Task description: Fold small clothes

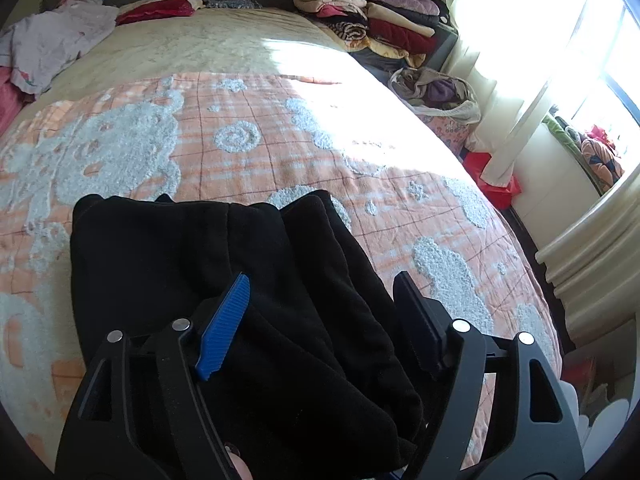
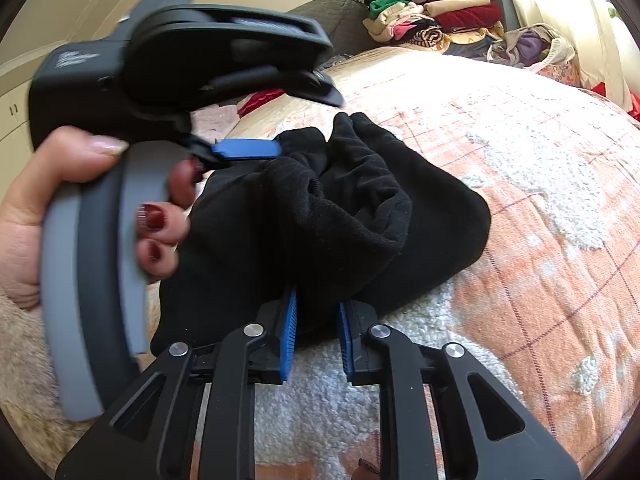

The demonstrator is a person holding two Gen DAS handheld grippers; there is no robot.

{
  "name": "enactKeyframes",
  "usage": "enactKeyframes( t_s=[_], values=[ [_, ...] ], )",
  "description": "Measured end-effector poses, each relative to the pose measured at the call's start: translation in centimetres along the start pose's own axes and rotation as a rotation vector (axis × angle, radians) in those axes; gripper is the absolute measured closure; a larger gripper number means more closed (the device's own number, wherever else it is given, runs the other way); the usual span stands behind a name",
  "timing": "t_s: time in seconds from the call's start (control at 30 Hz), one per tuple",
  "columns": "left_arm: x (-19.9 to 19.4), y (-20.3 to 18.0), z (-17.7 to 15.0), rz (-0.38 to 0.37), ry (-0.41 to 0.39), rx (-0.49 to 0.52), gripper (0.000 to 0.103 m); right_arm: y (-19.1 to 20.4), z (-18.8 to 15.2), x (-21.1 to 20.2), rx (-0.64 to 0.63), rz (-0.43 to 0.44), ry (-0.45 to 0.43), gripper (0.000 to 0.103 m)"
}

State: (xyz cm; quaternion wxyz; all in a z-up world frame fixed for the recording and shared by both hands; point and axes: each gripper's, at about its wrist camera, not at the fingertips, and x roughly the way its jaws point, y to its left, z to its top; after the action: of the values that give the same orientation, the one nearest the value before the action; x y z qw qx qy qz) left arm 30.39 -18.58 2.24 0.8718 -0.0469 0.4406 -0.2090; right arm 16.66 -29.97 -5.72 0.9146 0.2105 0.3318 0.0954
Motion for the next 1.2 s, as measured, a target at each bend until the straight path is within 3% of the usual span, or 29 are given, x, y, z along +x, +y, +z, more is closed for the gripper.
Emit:
enactKeyframes(
  t_s=[0.2,0.3,0.37,0.43,0.53,0.67,0.83,0.9,0.93,0.97,1.2],
  values=[
    [-4.2,2.4,-0.5,0.055,-0.103,0.005,0.036,-0.4,0.2,-1.0,0.006,0.025,-0.015,0.075],
    [-5.4,4.8,-1.2,0.114,-0.127,-0.012,0.036,-0.3,0.8,-1.5,-0.004,0.020,-0.030,0.057],
    [-5.7,6.5,-2.1,0.156,-0.125,-0.019,0.036,-0.5,1.5,-1.6,0.019,0.056,-0.017,0.045],
    [-5.5,7.8,-3.1,0.183,-0.113,-0.024,0.036,-0.8,2.5,-1.3,0.058,0.091,-0.002,0.043],
    [-5.0,9.2,-4.5,0.207,-0.088,-0.037,0.036,-0.9,4.2,-0.3,0.074,0.142,0.056,0.030],
    [-4.4,10.3,-6.0,0.197,-0.068,-0.071,0.034,-0.5,5.9,2.0,0.028,0.135,0.117,0.028],
    [-4.2,10.0,-6.2,0.197,-0.066,-0.077,0.033,-1.4,6.7,4.1,0.083,0.144,0.120,0.028],
    [-4.1,9.7,-6.0,0.197,-0.064,-0.075,0.033,-1.4,7.0,4.2,0.067,0.142,0.096,0.043],
    [-4.0,9.6,-6.0,0.195,-0.062,-0.075,0.033,-1.3,7.1,4.3,0.056,0.160,0.096,0.064],
    [-4.0,9.5,-6.0,0.194,-0.059,-0.073,0.033,-1.2,7.2,4.4,0.053,0.178,0.095,0.079],
    [-4.4,7.3,-5.6,0.165,-0.058,-0.045,0.033,1.7,8.9,1.9,-0.169,0.085,-0.016,0.083]
  ],
)
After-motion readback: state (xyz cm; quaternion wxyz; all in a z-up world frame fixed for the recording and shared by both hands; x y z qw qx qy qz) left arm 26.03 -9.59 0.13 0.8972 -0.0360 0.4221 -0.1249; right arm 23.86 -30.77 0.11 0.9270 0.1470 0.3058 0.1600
